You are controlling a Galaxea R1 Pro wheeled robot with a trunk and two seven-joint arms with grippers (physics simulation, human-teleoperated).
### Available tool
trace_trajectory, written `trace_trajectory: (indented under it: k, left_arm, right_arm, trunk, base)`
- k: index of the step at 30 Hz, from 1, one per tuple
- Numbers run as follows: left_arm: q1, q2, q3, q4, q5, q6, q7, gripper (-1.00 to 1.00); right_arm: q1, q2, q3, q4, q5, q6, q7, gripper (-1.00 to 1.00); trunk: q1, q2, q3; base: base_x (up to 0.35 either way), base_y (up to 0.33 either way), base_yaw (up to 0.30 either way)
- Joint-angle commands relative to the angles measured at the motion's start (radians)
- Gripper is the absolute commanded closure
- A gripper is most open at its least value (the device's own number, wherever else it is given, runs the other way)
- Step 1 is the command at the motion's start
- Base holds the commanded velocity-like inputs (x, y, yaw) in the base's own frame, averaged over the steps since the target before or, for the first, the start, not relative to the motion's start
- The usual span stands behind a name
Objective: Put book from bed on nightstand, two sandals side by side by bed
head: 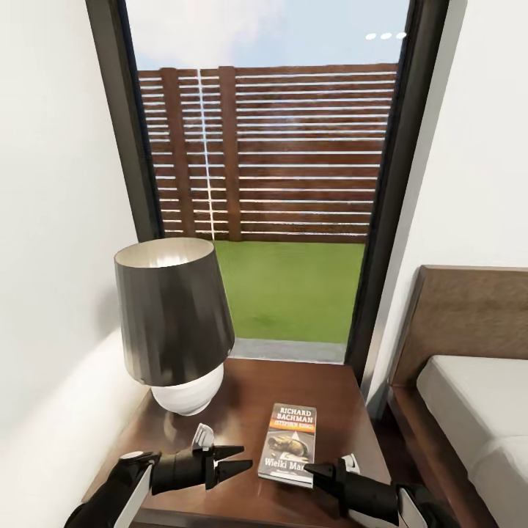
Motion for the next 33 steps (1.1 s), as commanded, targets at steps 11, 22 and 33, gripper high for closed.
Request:
trace_trajectory:
  k: [11, 22, 33]
  left_arm:
    - [-0.001, 0.001, -0.004, 0.000, 0.009, 0.010, 0.001, -1.00]
    - [-0.001, 0.001, -0.004, 0.000, 0.009, 0.010, 0.001, -1.00]
    - [-0.001, 0.001, -0.004, 0.000, 0.009, 0.010, 0.001, -1.00]
  right_arm:
    - [-0.001, 0.000, -0.003, 0.000, 0.001, 0.004, 0.002, 1.00]
    - [-0.001, 0.000, -0.002, -0.001, 0.001, 0.004, 0.002, -1.00]
    - [-0.001, -0.001, -0.001, -0.001, 0.001, 0.004, 0.002, -1.00]
  trunk:
    - [0.000, 0.000, -0.001]
    - [0.000, 0.000, -0.001]
    - [0.000, 0.000, -0.001]
  base:
    - [0.000, 0.000, 0.000]
    - [0.000, 0.000, 0.000]
    - [0.000, 0.000, 0.000]
